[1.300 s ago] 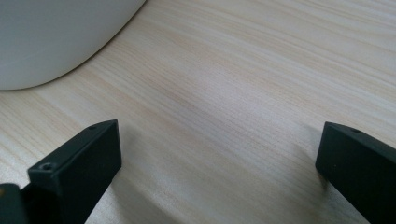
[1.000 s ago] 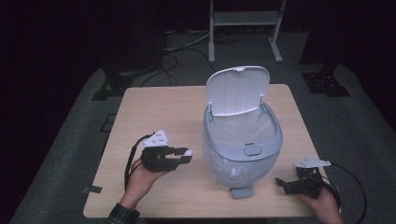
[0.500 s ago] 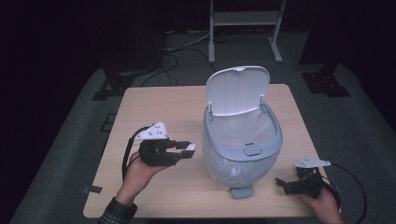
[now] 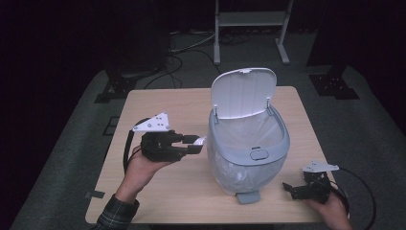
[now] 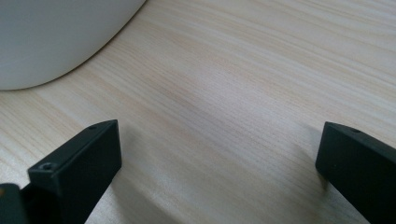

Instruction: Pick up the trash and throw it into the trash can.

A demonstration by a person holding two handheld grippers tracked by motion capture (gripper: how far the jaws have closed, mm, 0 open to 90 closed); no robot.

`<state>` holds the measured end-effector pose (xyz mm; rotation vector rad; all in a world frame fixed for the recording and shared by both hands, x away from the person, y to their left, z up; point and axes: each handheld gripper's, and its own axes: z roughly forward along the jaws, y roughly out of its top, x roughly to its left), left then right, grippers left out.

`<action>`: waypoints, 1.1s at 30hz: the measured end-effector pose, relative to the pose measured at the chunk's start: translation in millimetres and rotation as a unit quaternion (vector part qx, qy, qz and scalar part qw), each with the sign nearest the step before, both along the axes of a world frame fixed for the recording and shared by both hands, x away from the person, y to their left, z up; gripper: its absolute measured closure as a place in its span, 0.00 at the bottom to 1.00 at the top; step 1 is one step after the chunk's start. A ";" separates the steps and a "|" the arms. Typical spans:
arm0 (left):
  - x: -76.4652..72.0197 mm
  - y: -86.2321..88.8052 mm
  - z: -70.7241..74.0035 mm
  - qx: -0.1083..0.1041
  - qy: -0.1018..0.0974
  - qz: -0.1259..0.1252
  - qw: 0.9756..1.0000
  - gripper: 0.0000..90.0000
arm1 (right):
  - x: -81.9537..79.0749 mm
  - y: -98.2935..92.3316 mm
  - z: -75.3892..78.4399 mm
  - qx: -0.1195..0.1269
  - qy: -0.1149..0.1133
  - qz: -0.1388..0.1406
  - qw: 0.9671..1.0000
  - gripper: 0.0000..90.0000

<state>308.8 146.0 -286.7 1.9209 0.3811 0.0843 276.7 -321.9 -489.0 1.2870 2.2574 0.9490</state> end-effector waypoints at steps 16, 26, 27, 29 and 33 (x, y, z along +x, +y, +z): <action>7.5 -20.3 30.7 -0.019 -0.017 -0.027 0.999 0.70 | 0.0 0.0 0.0 0.000 0.000 0.000 1.000 0.00; 15.1 -42.1 44.1 -0.027 -0.029 -0.037 0.999 0.70 | 0.0 0.0 0.0 0.000 0.000 0.000 1.000 0.00; 15.8 -44.7 45.1 -0.026 -0.030 -0.039 0.998 0.70 | 0.0 0.0 0.0 0.000 0.000 0.000 1.000 0.00; 17.7 -50.0 46.6 -0.025 -0.033 -0.042 0.998 0.70 | 0.0 0.0 0.0 0.000 0.000 0.000 1.000 0.00; 22.6 -60.7 48.4 -0.032 -0.031 -0.045 0.998 0.70 | 0.0 0.0 0.0 0.000 0.000 0.000 1.000 0.00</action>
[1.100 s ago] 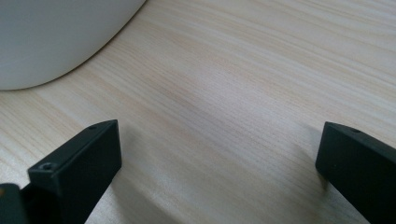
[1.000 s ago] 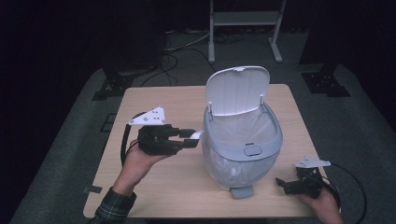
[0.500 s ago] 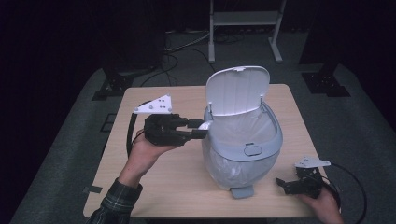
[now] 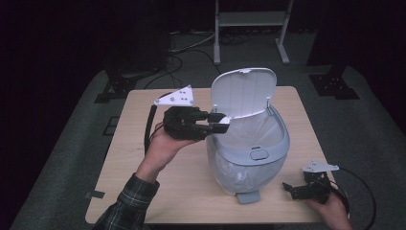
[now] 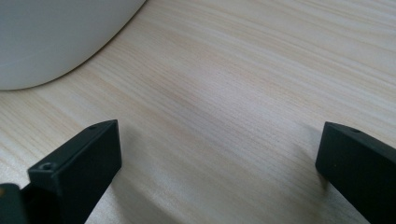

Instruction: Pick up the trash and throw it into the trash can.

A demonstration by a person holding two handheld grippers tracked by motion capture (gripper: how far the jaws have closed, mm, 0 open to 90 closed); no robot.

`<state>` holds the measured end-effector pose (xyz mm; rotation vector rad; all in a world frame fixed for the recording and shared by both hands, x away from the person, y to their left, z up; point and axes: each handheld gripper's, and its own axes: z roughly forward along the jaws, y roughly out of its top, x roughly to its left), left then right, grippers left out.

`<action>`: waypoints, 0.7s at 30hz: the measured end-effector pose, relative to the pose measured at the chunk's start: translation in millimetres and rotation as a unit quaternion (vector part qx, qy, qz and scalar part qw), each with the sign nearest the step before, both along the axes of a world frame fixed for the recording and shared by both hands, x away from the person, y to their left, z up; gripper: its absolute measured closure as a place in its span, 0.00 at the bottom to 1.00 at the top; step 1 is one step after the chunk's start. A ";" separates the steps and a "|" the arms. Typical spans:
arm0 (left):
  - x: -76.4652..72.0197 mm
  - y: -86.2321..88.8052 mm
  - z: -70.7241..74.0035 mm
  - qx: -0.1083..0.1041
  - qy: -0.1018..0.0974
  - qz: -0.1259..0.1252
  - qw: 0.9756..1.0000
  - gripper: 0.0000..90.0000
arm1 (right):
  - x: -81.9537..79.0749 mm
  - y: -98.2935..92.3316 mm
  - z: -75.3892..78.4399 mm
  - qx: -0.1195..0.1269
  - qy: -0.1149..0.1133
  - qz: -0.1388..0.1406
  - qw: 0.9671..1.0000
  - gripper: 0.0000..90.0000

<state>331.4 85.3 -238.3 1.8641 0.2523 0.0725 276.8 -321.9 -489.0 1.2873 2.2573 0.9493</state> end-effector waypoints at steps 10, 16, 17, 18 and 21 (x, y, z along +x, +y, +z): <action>8.8 -24.4 3.1 -0.002 -0.003 -0.007 1.000 0.70 | 0.0 0.0 0.0 0.000 0.000 0.000 1.000 0.00; 10.6 -33.1 3.3 -0.003 -0.010 -0.009 1.000 0.65 | 0.0 0.0 0.0 0.000 0.000 0.000 1.000 0.00; 10.5 -33.5 3.7 -0.003 -0.011 -0.008 1.000 0.63 | 0.0 0.0 0.0 0.000 0.000 0.000 1.000 0.00; 10.4 -33.3 4.5 -0.002 -0.011 -0.008 1.000 0.62 | 0.0 0.0 0.0 0.000 0.000 0.000 1.000 0.00; 9.6 -32.0 5.7 -0.004 -0.015 -0.006 1.000 0.61 | 0.0 -0.1 0.0 0.000 0.000 0.000 1.000 0.00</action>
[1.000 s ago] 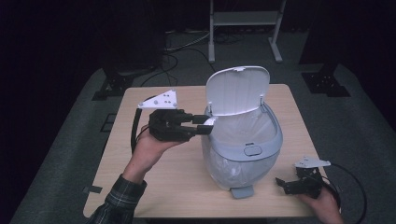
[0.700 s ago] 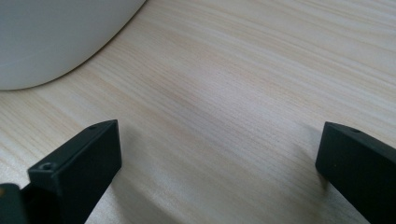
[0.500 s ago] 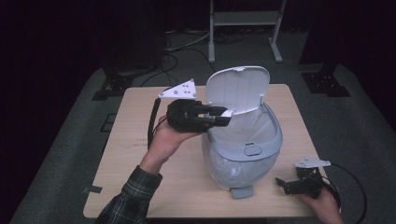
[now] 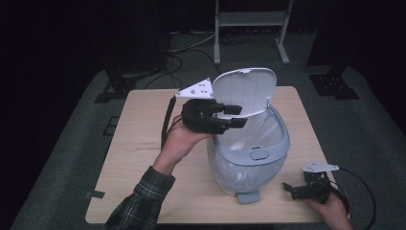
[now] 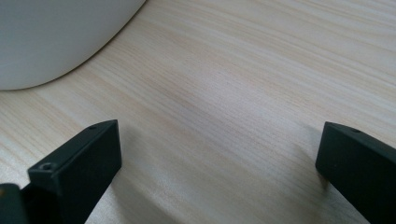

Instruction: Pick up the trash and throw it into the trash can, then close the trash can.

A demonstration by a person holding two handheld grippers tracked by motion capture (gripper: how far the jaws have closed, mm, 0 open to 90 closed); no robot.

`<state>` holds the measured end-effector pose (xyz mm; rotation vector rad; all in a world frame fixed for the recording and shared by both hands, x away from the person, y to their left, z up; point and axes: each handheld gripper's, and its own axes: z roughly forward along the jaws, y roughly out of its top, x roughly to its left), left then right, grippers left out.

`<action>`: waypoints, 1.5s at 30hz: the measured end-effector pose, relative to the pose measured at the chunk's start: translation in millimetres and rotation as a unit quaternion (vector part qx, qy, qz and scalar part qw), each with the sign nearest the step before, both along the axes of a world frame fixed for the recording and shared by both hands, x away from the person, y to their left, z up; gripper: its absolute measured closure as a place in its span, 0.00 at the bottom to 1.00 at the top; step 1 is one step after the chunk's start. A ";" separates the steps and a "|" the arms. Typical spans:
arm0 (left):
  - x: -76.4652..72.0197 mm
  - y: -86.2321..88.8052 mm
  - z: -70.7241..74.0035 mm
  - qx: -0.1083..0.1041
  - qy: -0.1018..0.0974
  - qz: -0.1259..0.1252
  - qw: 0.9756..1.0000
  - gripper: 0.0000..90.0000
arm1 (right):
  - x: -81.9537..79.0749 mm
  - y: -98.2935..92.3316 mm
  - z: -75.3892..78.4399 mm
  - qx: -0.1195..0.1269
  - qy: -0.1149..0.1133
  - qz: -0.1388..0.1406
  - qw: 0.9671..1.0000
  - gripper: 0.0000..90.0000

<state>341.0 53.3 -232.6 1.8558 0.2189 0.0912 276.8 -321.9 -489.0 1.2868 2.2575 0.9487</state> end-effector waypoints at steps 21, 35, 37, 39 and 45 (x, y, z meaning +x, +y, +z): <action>2.0 40.1 1.1 -0.008 0.003 0.033 0.999 0.94 | 0.3 0.0 0.0 0.000 0.000 0.001 1.000 0.00; 9.9 66.1 3.2 0.001 -0.009 0.070 0.998 1.00 | 0.3 0.0 0.0 0.000 0.000 0.001 1.000 0.00; 12.3 68.8 3.5 0.000 -0.012 0.077 0.997 1.00 | 0.3 0.0 0.0 0.000 0.000 0.001 1.000 0.00; 15.1 70.4 3.8 -0.001 -0.012 0.081 0.997 1.00 | 0.3 0.0 0.0 0.000 0.000 0.001 1.000 0.00; 25.2 72.9 5.9 0.003 -0.016 0.093 0.996 1.00 | 0.3 0.0 0.0 0.000 0.000 0.001 1.000 0.00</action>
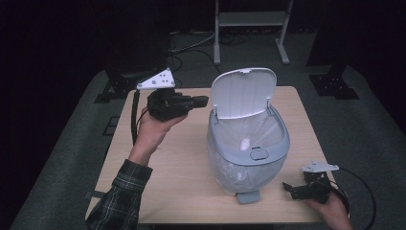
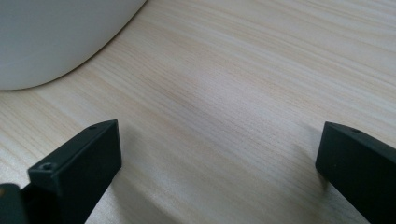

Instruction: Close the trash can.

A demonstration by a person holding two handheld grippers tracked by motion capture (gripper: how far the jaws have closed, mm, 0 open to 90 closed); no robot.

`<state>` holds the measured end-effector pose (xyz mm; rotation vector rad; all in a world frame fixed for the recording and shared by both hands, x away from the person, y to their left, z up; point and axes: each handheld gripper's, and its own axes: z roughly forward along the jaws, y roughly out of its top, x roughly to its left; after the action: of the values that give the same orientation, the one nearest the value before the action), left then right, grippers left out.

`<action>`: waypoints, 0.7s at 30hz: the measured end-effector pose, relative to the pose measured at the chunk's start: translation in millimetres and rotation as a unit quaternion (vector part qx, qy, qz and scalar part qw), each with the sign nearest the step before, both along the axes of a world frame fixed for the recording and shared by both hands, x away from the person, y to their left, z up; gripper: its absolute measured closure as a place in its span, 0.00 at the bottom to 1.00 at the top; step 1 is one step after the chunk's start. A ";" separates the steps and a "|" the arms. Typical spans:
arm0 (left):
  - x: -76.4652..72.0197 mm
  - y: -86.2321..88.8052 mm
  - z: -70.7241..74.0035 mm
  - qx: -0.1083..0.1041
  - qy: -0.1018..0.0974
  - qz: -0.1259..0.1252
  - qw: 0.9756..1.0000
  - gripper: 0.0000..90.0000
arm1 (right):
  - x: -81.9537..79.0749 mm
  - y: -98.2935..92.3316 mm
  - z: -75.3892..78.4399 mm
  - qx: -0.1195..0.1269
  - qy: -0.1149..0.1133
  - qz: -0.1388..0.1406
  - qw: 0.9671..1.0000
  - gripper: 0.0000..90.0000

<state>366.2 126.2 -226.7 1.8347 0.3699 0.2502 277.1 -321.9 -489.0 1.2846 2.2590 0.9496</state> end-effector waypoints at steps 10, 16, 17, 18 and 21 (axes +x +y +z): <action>18.5 -2.1 4.2 -0.001 -0.005 0.018 1.000 1.00 | 0.0 0.1 0.0 0.001 0.000 0.000 1.000 0.00; 33.3 -5.1 6.2 -0.008 -0.005 0.027 1.000 1.00 | -0.1 0.1 0.0 0.001 0.000 -0.001 1.000 0.00; 35.6 -6.1 6.2 -0.010 -0.005 0.026 1.000 1.00 | 0.0 -0.1 0.0 0.001 0.000 0.000 1.000 0.00; 37.2 -7.3 6.3 -0.011 -0.007 0.025 1.000 1.00 | -0.1 -0.1 0.0 0.001 0.000 0.000 1.000 0.00; 41.6 -12.0 7.0 -0.016 -0.008 0.023 1.000 1.00 | -0.2 0.0 0.0 0.002 0.000 0.000 1.000 0.00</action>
<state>407.7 114.1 -219.7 1.7928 0.4042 0.2895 276.9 -321.9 -489.0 1.2868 2.2590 0.9531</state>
